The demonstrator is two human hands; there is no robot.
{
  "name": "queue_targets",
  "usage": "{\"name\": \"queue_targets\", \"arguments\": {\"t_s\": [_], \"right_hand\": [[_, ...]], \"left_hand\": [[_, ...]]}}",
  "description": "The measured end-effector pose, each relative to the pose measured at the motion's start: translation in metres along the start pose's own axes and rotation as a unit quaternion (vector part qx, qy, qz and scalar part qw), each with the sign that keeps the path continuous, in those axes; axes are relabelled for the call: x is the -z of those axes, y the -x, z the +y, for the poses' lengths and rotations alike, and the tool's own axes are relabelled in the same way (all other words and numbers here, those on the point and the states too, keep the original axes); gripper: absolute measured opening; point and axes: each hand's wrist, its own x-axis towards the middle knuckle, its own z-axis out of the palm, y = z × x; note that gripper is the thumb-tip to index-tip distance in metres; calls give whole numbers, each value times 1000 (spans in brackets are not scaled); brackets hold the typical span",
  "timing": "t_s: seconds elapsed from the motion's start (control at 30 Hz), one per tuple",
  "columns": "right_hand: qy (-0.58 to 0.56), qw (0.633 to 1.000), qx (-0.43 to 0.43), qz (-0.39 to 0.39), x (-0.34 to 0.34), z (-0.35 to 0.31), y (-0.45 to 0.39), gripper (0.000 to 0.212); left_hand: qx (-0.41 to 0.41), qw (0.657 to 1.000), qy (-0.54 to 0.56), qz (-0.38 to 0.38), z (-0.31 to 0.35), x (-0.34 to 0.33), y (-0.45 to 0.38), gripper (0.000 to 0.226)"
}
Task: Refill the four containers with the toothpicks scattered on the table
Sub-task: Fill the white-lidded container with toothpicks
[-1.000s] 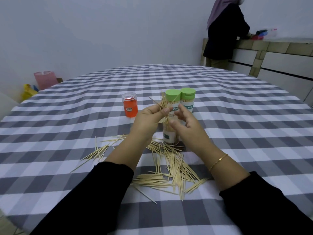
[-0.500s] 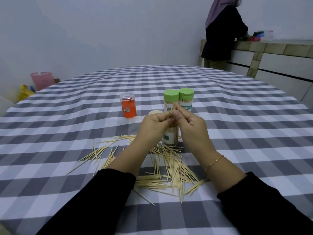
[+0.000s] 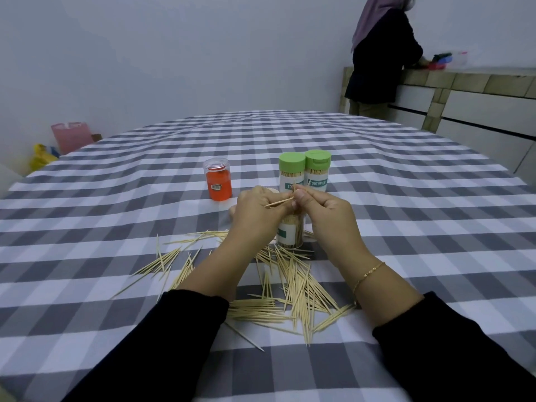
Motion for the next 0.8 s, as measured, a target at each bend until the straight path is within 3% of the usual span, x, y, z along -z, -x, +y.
{"name": "queue_targets", "arguments": {"t_s": [0.23,0.43,0.57,0.7,0.8], "right_hand": [[61,998,-4,13,1,2,-1,24],[99,995,3,-25,0,2,1,26],[120,992,20,-30,-2,4,3,41],[160,980,112,-34,-1,6,2,53],[177,966,186,-42,-2,8,3,44]], "left_hand": [[-16,1000,20,-8,-3,5,0,16],[-18,998,55,10,-10,3,-2,18],[-16,998,53,21,-12,1,-2,32],[-18,998,52,23,-13,-1,-2,16],[-14,999,34,10,-15,-1,-3,25]]}}
